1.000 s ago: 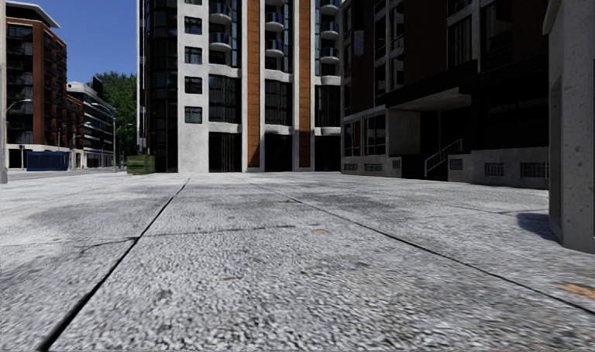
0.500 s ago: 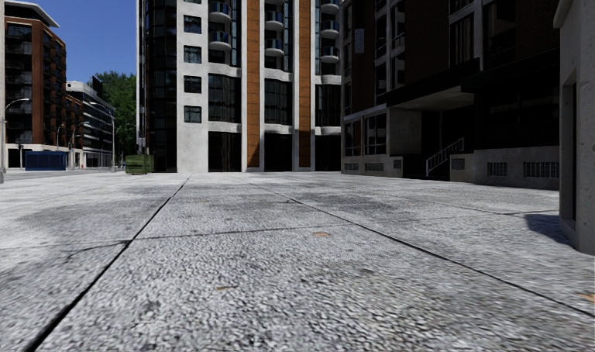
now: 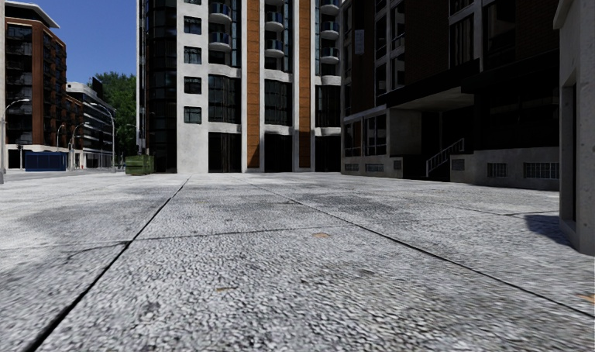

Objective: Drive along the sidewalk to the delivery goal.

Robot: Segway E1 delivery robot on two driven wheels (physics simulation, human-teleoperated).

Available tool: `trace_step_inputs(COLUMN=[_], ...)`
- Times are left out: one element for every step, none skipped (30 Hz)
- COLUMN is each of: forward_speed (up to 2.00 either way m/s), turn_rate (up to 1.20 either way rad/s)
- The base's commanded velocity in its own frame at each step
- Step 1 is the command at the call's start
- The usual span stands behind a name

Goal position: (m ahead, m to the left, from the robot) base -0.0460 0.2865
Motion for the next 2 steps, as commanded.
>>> trace_step_inputs(forward_speed=[0.0, 0.0], turn_rate=[0.0, 0.0])
